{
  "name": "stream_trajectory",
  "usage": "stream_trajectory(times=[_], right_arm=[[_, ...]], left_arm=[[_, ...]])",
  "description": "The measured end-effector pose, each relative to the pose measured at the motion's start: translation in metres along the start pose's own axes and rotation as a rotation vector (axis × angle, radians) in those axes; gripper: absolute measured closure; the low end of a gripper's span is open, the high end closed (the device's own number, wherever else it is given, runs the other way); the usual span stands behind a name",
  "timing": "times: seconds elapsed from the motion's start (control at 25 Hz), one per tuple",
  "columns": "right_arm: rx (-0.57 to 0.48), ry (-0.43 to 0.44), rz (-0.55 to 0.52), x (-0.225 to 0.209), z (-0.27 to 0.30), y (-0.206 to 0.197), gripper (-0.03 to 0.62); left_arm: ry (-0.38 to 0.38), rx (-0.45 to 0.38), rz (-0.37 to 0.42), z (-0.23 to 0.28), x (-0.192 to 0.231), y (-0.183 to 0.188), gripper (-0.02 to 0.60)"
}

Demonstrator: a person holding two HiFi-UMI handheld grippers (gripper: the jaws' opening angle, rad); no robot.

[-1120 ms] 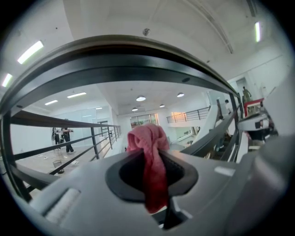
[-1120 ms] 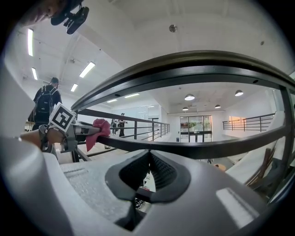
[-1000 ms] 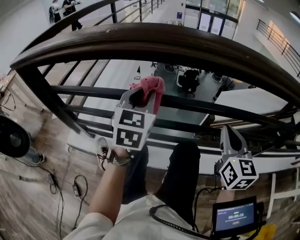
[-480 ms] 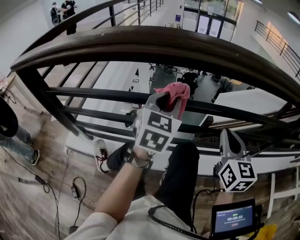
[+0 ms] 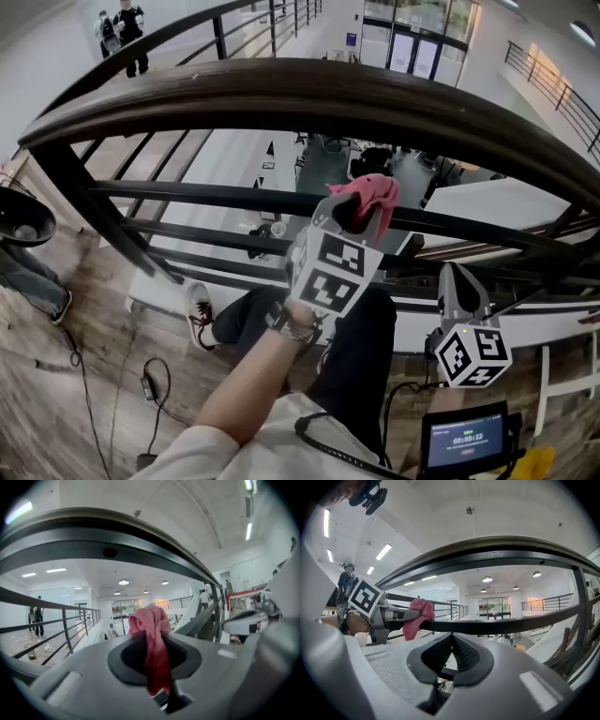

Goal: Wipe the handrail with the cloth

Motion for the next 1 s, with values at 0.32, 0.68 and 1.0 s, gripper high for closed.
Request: stream_trajectory(times=[0.32, 0.68, 1.0], right_arm=[[0.005, 0.001, -0.005, 0.003, -0.003, -0.001, 0.592], [0.013, -0.022, -0.007, -0.003, -0.012, -0.002, 0.592], [0.03, -0.039, -0.014, -0.005, -0.016, -0.001, 0.591]], left_arm=[[-0.061, -0.052, -0.002, 0.003, -0.02, -0.008, 0.506], [-0.178, -0.141, 0.056, -0.004, -0.033, -0.022, 0.506], [-0.102, -0.189, 0.111, -0.012, -0.025, -0.04, 0.506]])
Point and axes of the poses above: the fingertips, and each gripper's own axes: z forward along the fingers, x to its left, y out of its top, the point moved 6 cm from there along -z, backward along the fingers, and after that the axes turned 9 degrees about -z, right-handed, at the moved point
